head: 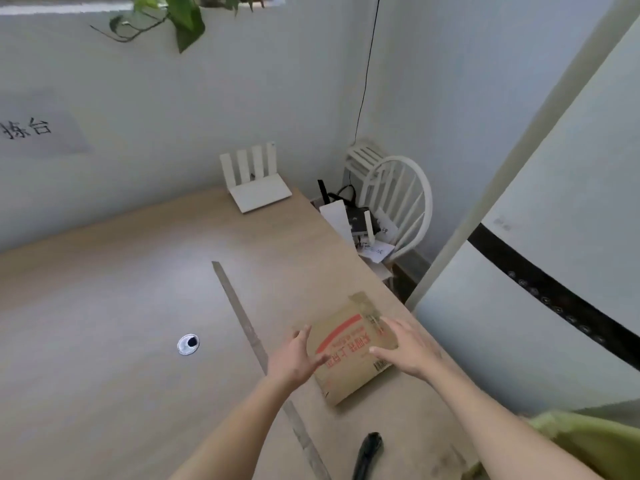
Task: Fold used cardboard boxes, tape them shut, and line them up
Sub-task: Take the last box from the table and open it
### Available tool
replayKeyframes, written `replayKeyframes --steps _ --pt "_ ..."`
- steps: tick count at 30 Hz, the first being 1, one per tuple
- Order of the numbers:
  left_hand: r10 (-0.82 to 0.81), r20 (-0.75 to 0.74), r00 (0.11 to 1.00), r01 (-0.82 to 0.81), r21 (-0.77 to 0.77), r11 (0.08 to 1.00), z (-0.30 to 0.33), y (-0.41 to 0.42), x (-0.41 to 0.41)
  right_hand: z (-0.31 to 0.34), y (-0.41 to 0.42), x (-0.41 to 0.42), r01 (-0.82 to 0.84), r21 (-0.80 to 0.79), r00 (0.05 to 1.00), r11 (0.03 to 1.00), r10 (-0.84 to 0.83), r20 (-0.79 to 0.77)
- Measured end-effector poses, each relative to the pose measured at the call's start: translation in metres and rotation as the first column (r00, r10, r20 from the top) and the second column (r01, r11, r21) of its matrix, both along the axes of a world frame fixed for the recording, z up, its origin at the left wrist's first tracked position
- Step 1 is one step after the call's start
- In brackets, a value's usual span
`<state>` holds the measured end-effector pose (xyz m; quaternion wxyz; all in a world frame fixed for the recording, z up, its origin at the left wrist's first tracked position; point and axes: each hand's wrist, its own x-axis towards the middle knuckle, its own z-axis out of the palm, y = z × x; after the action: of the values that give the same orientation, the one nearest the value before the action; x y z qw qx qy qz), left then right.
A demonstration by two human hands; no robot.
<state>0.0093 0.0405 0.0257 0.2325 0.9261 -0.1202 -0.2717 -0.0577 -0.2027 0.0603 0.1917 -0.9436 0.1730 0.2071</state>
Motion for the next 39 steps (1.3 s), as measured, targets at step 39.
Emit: replayKeyframes --steps 39 --pt "0.649 -0.32 0.69 -0.674 -0.61 0.417 0.02 0.177 -0.086 0.021 0.166 -0.004 -0.081 0.687 0.947 0.722 -0.159 0.279"
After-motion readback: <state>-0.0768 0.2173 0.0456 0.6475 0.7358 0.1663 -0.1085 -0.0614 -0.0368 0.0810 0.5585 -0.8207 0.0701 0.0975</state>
